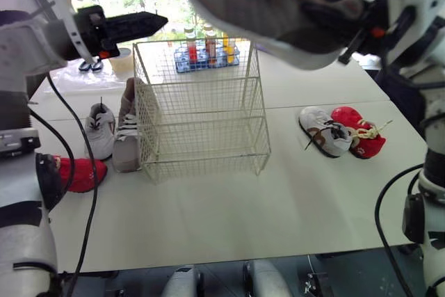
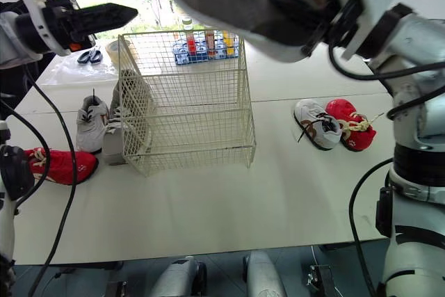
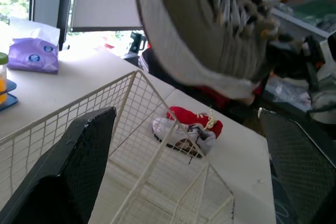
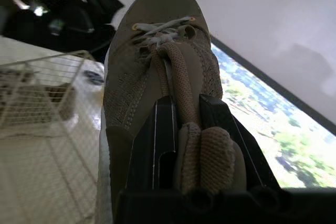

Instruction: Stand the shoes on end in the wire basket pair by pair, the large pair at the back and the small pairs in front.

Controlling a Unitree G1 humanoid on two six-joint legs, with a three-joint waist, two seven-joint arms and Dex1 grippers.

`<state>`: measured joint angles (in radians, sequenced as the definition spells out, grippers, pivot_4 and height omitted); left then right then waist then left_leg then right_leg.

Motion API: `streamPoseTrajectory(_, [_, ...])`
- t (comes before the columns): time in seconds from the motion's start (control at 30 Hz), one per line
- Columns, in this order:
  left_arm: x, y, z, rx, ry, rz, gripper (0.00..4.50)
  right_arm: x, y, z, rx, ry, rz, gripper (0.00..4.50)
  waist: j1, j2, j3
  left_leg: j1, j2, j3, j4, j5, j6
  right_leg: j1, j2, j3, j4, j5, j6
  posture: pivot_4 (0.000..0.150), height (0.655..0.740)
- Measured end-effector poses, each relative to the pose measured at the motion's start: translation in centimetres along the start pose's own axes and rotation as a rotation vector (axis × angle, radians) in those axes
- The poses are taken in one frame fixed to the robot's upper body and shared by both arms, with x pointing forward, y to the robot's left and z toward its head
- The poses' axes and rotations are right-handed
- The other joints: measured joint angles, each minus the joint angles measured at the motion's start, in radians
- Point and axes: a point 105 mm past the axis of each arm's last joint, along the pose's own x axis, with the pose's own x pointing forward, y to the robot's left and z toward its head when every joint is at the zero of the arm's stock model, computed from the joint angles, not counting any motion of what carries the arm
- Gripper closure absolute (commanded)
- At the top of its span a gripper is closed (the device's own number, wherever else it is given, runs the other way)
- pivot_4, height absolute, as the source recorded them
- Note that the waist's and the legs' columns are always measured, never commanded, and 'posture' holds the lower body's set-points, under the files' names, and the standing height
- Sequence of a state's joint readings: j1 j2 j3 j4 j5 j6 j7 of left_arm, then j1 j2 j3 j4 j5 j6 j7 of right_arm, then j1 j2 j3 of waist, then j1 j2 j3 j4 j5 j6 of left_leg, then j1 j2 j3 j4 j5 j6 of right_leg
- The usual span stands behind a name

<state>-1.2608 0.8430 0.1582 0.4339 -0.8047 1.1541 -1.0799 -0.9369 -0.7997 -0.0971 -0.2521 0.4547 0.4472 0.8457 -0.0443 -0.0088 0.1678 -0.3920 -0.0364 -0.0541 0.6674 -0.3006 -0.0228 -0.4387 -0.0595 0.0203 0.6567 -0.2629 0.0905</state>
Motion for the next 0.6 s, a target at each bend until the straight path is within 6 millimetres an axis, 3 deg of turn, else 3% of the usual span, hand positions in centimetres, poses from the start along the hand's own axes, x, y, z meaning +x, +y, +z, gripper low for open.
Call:
streamPoseTrajectory(0.13, [-0.4, -0.7, -0.4, -0.002, 0.003, -0.003, 0.0, 0.5, 1.1, 0.1, -0.007, -0.01, 0.065, 4.3, 0.007, -0.001, 0.0, -0.001, -0.001, 0.0, 0.001, 0.001, -0.002, -0.001, -0.002, 0.0, 0.001, 0.0, 0.0, 0.15, 0.74])
streamPoseTrajectory(0.6, [-0.4, 0.8, -1.5, -0.044, 0.0, 0.034, 0.0, 1.1, 3.1, 0.9, -0.044, -0.038, 0.17, 4.3, 0.005, -0.001, 0.0, -0.001, -0.002, 0.0, 0.001, 0.002, -0.003, -0.002, -0.002, 0.0, 0.004, 0.0, 0.0, 0.15, 0.74])
